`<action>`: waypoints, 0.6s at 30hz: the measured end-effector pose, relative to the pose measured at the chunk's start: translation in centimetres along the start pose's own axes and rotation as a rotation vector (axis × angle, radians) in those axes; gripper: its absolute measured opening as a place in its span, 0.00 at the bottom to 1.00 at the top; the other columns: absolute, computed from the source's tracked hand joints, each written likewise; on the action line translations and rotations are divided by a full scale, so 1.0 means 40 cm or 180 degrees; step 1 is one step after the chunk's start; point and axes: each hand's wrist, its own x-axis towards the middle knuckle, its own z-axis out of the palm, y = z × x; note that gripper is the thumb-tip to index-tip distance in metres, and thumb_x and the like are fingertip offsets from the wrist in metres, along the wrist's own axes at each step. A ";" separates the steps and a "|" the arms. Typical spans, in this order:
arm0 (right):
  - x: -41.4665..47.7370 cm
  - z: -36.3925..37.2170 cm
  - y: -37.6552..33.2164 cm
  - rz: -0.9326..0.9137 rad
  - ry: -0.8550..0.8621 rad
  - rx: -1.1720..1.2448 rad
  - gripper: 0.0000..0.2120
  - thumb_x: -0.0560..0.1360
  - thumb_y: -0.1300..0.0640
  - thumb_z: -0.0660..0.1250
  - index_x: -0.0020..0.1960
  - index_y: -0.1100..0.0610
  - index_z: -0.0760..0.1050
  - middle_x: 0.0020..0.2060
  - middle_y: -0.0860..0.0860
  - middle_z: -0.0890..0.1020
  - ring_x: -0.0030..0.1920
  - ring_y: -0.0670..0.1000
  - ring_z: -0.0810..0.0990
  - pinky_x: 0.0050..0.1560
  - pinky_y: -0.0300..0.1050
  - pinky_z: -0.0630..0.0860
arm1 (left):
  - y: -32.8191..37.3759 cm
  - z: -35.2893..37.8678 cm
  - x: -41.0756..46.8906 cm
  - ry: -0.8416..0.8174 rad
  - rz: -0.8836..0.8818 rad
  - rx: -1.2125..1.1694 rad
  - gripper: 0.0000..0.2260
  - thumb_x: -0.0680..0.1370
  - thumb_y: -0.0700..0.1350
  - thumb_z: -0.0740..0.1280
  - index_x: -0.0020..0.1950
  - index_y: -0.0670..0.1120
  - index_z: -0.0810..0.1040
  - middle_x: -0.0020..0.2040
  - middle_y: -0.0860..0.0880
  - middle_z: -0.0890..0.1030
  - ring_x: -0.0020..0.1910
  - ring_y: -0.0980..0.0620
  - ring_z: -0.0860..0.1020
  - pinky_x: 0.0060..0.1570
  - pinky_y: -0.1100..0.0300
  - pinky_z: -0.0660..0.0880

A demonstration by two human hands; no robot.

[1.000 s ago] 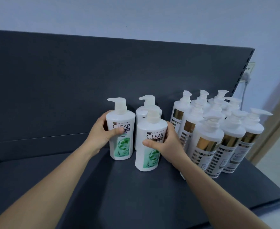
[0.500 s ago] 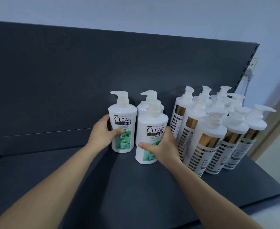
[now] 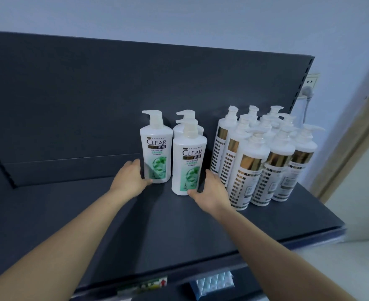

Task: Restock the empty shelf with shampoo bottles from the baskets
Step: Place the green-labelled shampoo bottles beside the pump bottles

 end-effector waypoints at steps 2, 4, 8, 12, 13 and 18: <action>-0.039 -0.009 0.011 -0.0119 -0.0110 -0.0230 0.31 0.76 0.49 0.69 0.74 0.58 0.62 0.71 0.55 0.68 0.72 0.56 0.67 0.70 0.51 0.66 | 0.000 0.003 -0.052 -0.0097 0.0120 0.0310 0.26 0.75 0.50 0.71 0.69 0.41 0.69 0.67 0.43 0.70 0.65 0.44 0.71 0.60 0.54 0.70; -0.079 -0.017 0.022 -0.0313 -0.0171 -0.0405 0.30 0.78 0.49 0.67 0.75 0.56 0.62 0.71 0.55 0.69 0.71 0.56 0.67 0.70 0.50 0.65 | -0.001 0.008 -0.101 -0.0151 0.0283 0.0505 0.24 0.75 0.51 0.70 0.68 0.44 0.71 0.65 0.46 0.72 0.64 0.46 0.72 0.58 0.54 0.71; -0.164 -0.032 0.045 -0.0540 -0.0275 -0.0681 0.31 0.78 0.49 0.66 0.76 0.56 0.60 0.72 0.54 0.68 0.72 0.56 0.65 0.71 0.50 0.64 | 0.016 0.021 -0.196 -0.0231 0.0613 0.0926 0.21 0.74 0.55 0.70 0.63 0.47 0.73 0.58 0.48 0.75 0.62 0.47 0.72 0.58 0.53 0.72; -0.250 -0.056 0.069 -0.0611 -0.0152 -0.1045 0.27 0.79 0.48 0.64 0.75 0.55 0.63 0.69 0.53 0.71 0.70 0.55 0.67 0.68 0.49 0.66 | 0.048 0.038 -0.269 -0.0218 0.1064 0.1241 0.20 0.76 0.56 0.67 0.62 0.45 0.71 0.59 0.47 0.74 0.63 0.47 0.71 0.59 0.54 0.69; -0.273 -0.062 0.078 -0.0580 -0.0081 -0.1126 0.27 0.79 0.49 0.64 0.75 0.55 0.64 0.68 0.53 0.71 0.69 0.55 0.68 0.67 0.49 0.67 | 0.057 0.041 -0.285 -0.0225 0.1192 0.1276 0.20 0.76 0.56 0.67 0.62 0.45 0.71 0.61 0.47 0.74 0.64 0.46 0.70 0.60 0.54 0.69; -0.431 -0.086 0.140 -0.0034 0.0141 -0.1428 0.23 0.77 0.49 0.66 0.69 0.56 0.68 0.63 0.54 0.74 0.66 0.57 0.71 0.64 0.50 0.70 | 0.098 0.078 -0.389 -0.0360 0.1830 0.1289 0.27 0.77 0.55 0.66 0.71 0.44 0.66 0.69 0.45 0.70 0.70 0.46 0.65 0.67 0.53 0.66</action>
